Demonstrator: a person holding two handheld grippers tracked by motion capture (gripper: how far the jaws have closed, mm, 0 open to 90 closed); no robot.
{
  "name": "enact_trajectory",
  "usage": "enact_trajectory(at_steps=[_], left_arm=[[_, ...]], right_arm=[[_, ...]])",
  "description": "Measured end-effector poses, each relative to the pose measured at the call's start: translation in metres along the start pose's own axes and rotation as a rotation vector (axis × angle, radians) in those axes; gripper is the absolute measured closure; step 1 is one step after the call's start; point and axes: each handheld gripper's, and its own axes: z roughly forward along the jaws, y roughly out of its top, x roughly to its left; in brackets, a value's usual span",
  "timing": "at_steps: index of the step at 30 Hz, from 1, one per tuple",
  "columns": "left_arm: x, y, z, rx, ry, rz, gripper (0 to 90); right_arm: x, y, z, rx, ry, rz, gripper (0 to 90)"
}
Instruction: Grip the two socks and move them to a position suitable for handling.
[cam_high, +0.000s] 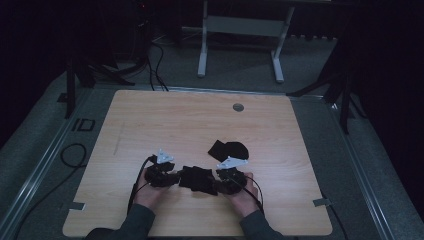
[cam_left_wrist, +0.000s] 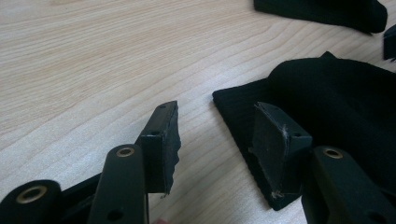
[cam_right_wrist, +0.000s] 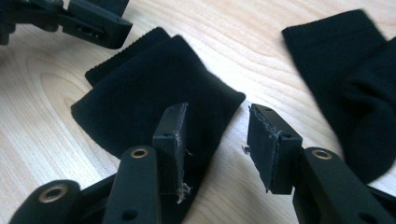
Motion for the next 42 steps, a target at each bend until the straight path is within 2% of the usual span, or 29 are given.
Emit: enact_trajectory(at_steps=[2, 3, 5, 6, 7, 15, 19, 25, 29, 31, 34, 39, 42], left_arm=[[-0.001, 0.000, 0.000, 0.003, -0.002, 0.008, 51.6], [-0.002, 0.000, 0.000, 0.001, -0.002, 0.008, 51.6], [-0.002, 0.000, 0.000, -0.001, -0.003, 0.009, 51.6], [-0.003, 0.000, -0.001, -0.004, -0.004, 0.013, 51.8], [-0.003, 0.000, -0.001, -0.009, -0.007, 0.011, 51.8], [-0.012, 0.001, -0.001, -0.020, -0.024, 0.065, 52.5], [-0.014, 0.000, 0.000, -0.016, -0.028, 0.065, 53.5], [-0.018, 0.000, 0.001, -0.016, -0.034, 0.073, 55.5], [-0.022, 0.000, 0.002, -0.015, -0.040, 0.087, 62.7], [-0.025, -0.001, 0.002, -0.021, -0.039, 0.095, 69.7], [-0.030, -0.001, 0.003, -0.021, -0.056, 0.112, 74.3], [-0.039, -0.003, 0.005, -0.024, -0.092, 0.148, 89.2], [-0.044, -0.003, 0.006, -0.020, -0.110, 0.168, 90.0]], right_arm=[[0.000, -0.002, 0.005, 0.013, 0.005, 0.000, 59.2], [-0.001, -0.004, 0.009, 0.029, 0.034, 0.012, 71.3], [-0.001, -0.004, 0.009, 0.029, 0.034, 0.012, 71.3], [0.000, -0.005, 0.007, 0.017, 0.038, 0.006, 85.8], [0.001, -0.004, 0.005, 0.006, 0.032, 0.000, 87.3], [0.005, 0.002, -0.010, -0.050, 0.038, -0.014, 88.1], [0.004, 0.008, -0.024, -0.091, 0.031, -0.015, 88.1], [-0.002, 0.008, -0.034, -0.109, 0.018, 0.006, 88.0], [-0.006, 0.008, -0.039, -0.117, 0.012, 0.012, 88.1], [-0.007, 0.008, -0.041, -0.118, 0.010, 0.014, 88.1], [-0.008, 0.007, -0.041, -0.117, 0.009, 0.013, 88.0], [-0.010, 0.006, -0.044, -0.118, 0.002, 0.019, 88.0], [-0.014, 0.005, -0.049, -0.121, -0.012, 0.027, 88.0]])
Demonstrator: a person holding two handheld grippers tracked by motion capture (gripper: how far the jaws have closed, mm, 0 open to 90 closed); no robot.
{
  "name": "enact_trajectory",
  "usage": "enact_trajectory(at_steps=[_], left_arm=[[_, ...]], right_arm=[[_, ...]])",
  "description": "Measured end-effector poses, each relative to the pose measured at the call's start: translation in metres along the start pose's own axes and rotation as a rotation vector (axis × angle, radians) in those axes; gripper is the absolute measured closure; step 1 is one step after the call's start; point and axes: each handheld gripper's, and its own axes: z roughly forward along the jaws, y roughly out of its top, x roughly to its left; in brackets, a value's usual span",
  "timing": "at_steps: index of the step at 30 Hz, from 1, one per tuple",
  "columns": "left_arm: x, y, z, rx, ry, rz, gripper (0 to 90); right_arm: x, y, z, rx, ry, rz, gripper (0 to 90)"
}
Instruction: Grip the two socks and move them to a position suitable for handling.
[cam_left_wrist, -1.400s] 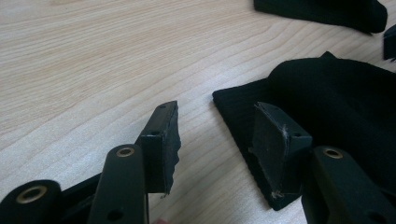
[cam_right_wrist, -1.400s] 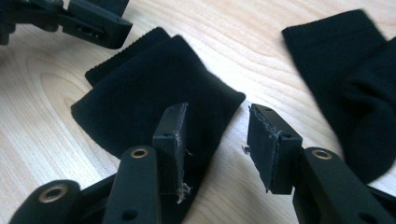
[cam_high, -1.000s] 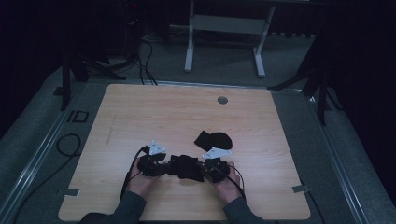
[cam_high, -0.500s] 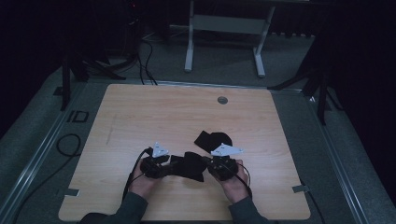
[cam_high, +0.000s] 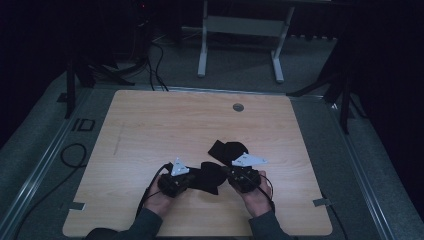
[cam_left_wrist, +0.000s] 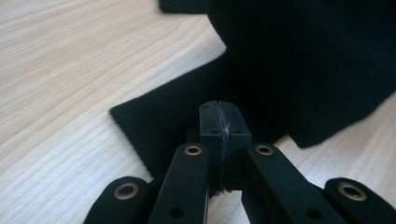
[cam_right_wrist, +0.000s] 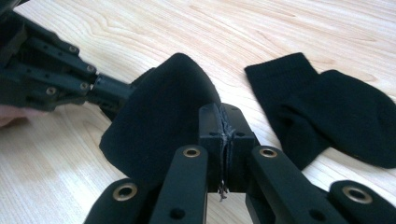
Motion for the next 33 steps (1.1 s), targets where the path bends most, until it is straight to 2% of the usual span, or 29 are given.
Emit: enact_trajectory(at_steps=[5, 15, 19, 23, 27, 33], left_arm=[[-0.001, 0.000, 0.001, 0.024, -0.022, 0.026, 90.0], [0.007, -0.001, 0.002, 0.078, -0.015, 0.019, 90.0], [0.011, -0.002, 0.001, 0.082, -0.001, 0.010, 90.0], [0.017, -0.002, -0.002, 0.092, 0.027, 0.000, 90.0], [0.022, -0.004, -0.005, 0.101, 0.022, -0.021, 90.0], [0.028, -0.006, -0.010, 0.111, 0.026, -0.029, 90.0]], right_arm=[[-0.007, -0.002, -0.007, 0.002, -0.014, 0.017, 87.9], [-0.021, -0.010, -0.016, 0.024, -0.040, 0.043, 87.9], [-0.027, -0.015, -0.017, 0.050, -0.056, 0.058, 88.0], [-0.031, -0.019, -0.017, 0.083, -0.052, 0.064, 87.9], [-0.032, -0.024, -0.015, 0.120, -0.043, 0.071, 87.8], [-0.039, -0.034, -0.017, 0.170, -0.033, 0.087, 87.6]])
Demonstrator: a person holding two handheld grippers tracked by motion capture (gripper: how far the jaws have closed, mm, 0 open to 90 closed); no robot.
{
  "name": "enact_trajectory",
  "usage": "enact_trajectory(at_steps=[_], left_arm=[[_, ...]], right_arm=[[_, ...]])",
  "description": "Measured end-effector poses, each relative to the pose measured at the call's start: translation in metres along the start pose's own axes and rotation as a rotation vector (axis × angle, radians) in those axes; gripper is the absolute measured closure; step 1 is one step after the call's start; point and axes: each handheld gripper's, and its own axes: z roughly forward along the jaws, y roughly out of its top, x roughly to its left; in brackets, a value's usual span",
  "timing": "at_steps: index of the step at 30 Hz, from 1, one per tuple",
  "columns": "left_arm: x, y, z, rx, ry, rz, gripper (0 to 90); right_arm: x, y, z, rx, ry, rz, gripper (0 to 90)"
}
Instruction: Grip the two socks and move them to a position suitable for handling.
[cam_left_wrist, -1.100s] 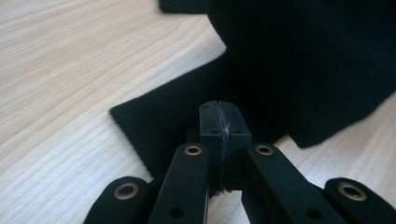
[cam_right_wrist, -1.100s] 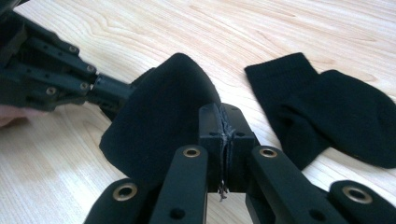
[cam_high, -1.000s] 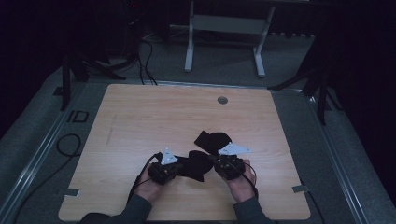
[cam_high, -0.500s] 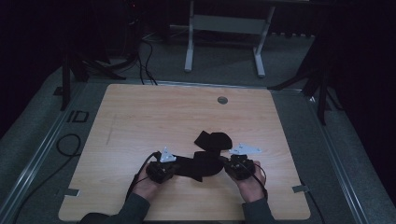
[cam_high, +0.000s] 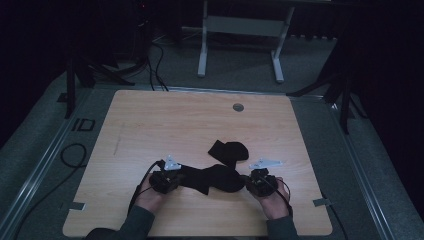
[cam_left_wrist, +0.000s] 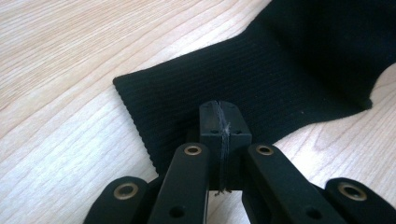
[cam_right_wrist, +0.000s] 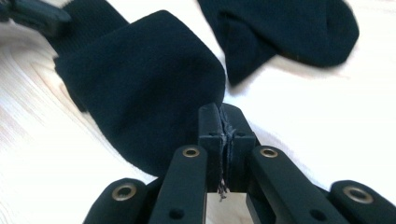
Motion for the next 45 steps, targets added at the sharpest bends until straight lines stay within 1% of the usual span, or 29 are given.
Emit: enact_trajectory(at_steps=[1, 6, 8, 9, 19, 20, 21, 22, 24, 26, 28, 30, 33, 35, 38, 41, 43, 45], left_arm=[[0.001, 0.000, -0.001, 0.002, 0.000, -0.004, 90.0], [0.008, -0.005, -0.006, 0.012, 0.017, -0.020, 90.0], [0.009, -0.006, -0.007, 0.011, 0.024, -0.030, 89.9], [0.010, -0.006, -0.008, 0.012, 0.026, -0.029, 90.0], [0.009, -0.006, -0.008, 0.012, 0.036, -0.024, 90.0], [0.009, -0.006, -0.008, 0.013, 0.038, -0.020, 90.0], [0.008, -0.007, -0.008, 0.012, 0.037, -0.017, 90.0], [0.008, -0.007, -0.008, 0.012, 0.036, -0.016, 90.0], [0.007, -0.007, -0.007, 0.008, 0.029, -0.015, 89.8], [0.005, -0.006, -0.006, 0.000, 0.021, -0.011, 89.0], [0.002, -0.006, -0.006, -0.006, 0.016, 0.001, 86.6], [0.001, -0.006, -0.006, -0.007, 0.019, 0.011, 85.6], [0.002, -0.006, -0.007, -0.013, 0.018, 0.003, 84.8], [0.002, -0.006, -0.007, -0.014, 0.020, -0.001, 84.3], [0.002, -0.006, -0.006, -0.023, 0.021, -0.003, 83.5], [0.001, -0.005, -0.008, -0.053, 0.026, -0.007, 81.0], [0.001, -0.004, -0.009, -0.076, 0.025, -0.012, 79.4], [0.002, -0.004, -0.011, -0.099, 0.026, -0.018, 78.9]], right_arm=[[0.000, -0.001, 0.000, 0.007, 0.000, 0.004, 87.6], [0.001, -0.004, 0.002, 0.039, 0.010, -0.013, 87.8], [0.001, -0.005, 0.003, 0.046, 0.013, -0.014, 87.8], [0.000, -0.006, 0.003, 0.051, 0.013, -0.014, 87.8], [-0.012, -0.014, 0.007, 0.088, 0.012, 0.023, 87.6], [-0.013, -0.015, 0.007, 0.091, 0.018, 0.027, 86.3], [-0.016, -0.015, 0.008, 0.095, 0.031, 0.036, 82.9], [-0.019, -0.015, 0.007, 0.089, 0.040, 0.049, 76.3], [-0.023, -0.014, 0.002, 0.067, 0.036, 0.060, 71.9], [-0.026, -0.012, -0.003, 0.039, 0.030, 0.061, 67.9], [-0.029, -0.008, -0.008, 0.011, 0.011, 0.058, 65.4], [-0.031, -0.003, -0.012, -0.003, -0.016, 0.046, 63.1], [-0.035, 0.004, -0.021, -0.032, -0.038, 0.043, 60.7], [-0.038, 0.009, -0.026, -0.049, -0.049, 0.050, 58.4], [-0.042, 0.015, -0.033, -0.076, -0.065, 0.055, 57.7], [-0.044, 0.024, -0.029, -0.073, -0.092, 0.032, 58.9], [-0.047, 0.031, -0.020, -0.061, -0.114, 0.013, 59.7], [-0.053, 0.039, -0.008, -0.056, -0.121, 0.018, 59.5]])
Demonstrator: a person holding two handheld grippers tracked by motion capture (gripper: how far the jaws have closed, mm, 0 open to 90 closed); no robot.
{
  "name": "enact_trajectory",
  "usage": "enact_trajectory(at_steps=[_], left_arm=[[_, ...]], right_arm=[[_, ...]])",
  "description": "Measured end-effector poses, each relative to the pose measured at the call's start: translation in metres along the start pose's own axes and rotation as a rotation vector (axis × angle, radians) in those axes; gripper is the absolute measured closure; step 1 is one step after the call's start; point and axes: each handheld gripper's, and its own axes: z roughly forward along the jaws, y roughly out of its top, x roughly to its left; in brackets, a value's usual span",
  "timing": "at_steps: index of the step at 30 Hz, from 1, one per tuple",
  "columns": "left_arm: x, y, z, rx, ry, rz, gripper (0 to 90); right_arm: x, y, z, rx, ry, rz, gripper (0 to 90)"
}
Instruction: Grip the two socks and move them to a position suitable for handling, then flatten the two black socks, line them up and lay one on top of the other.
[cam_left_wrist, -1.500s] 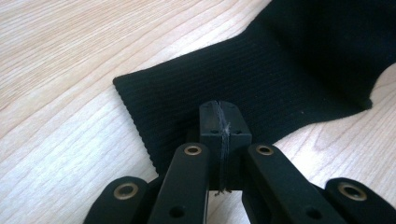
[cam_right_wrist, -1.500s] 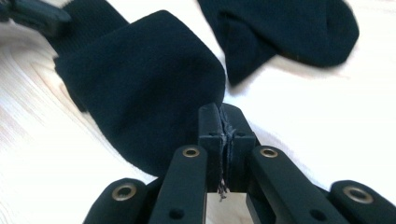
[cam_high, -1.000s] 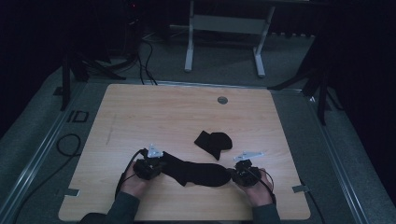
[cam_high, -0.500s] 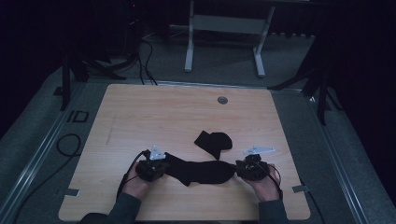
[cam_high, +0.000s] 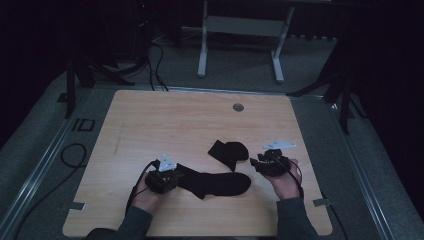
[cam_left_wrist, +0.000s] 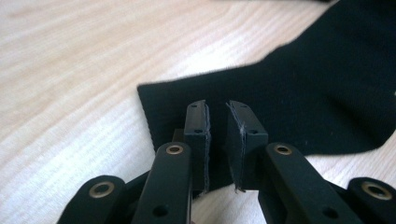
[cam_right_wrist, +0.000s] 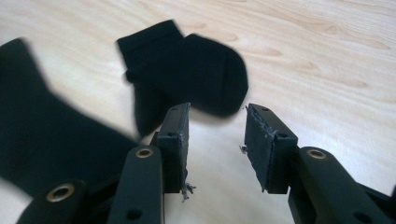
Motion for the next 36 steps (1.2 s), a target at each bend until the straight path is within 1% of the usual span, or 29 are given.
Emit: enact_trajectory(at_steps=[2, 6, 8, 10, 12, 15, 16, 18, 19, 22, 26, 27, 29, 31, 34, 36], left_arm=[[0.001, 0.000, -0.002, -0.012, 0.007, -0.004, 77.7], [0.003, 0.000, -0.002, -0.027, 0.013, -0.015, 76.7], [0.002, 0.000, -0.002, -0.030, 0.015, -0.013, 76.5], [0.002, 0.001, -0.002, -0.031, 0.017, -0.009, 76.2], [0.002, 0.001, -0.002, -0.031, 0.018, -0.008, 76.2], [0.002, 0.001, -0.001, -0.030, 0.014, -0.013, 76.2], [0.002, 0.001, -0.002, -0.034, 0.008, -0.017, 76.2], [0.002, 0.001, -0.002, -0.042, 0.002, -0.024, 76.2], [0.002, 0.001, -0.002, -0.043, 0.004, -0.022, 76.2], [0.001, 0.001, -0.002, -0.044, 0.007, -0.023, 76.2], [0.001, 0.001, -0.002, -0.045, 0.008, -0.024, 76.2], [0.001, 0.001, -0.002, -0.045, 0.007, -0.024, 76.2], [0.001, 0.001, -0.002, -0.044, 0.007, -0.024, 76.2], [0.000, 0.001, -0.002, -0.045, 0.007, -0.023, 76.2], [0.000, 0.001, -0.002, -0.044, 0.007, -0.021, 76.1], [0.000, 0.002, -0.001, -0.042, 0.008, -0.019, 76.2]], right_arm=[[-0.005, 0.007, 0.013, 0.007, -0.008, 0.023, 59.6], [-0.009, 0.019, 0.038, 0.029, -0.037, 0.022, 59.5], [-0.013, 0.022, 0.051, 0.052, -0.055, 0.036, 59.5], [-0.018, 0.024, 0.063, 0.084, -0.078, 0.075, 59.6], [-0.022, 0.024, 0.072, 0.099, -0.081, 0.111, 59.7], [-0.023, 0.020, 0.083, 0.134, -0.099, 0.114, 61.2], [-0.023, 0.019, 0.085, 0.133, -0.108, 0.103, 62.5], [-0.023, 0.019, 0.085, 0.130, -0.114, 0.105, 63.9], [-0.022, 0.019, 0.085, 0.133, -0.127, 0.105, 66.9], [-0.020, 0.020, 0.085, 0.138, -0.126, 0.094, 71.4], [-0.017, 0.021, 0.086, 0.143, -0.109, 0.082, 82.4], [-0.016, 0.022, 0.086, 0.147, -0.107, 0.077, 83.9], [-0.016, 0.023, 0.087, 0.156, -0.106, 0.080, 84.9], [-0.016, 0.024, 0.087, 0.165, -0.100, 0.093, 85.3], [-0.015, 0.025, 0.087, 0.171, -0.105, 0.089, 86.1], [-0.014, 0.025, 0.086, 0.172, -0.086, 0.104, 86.3]])
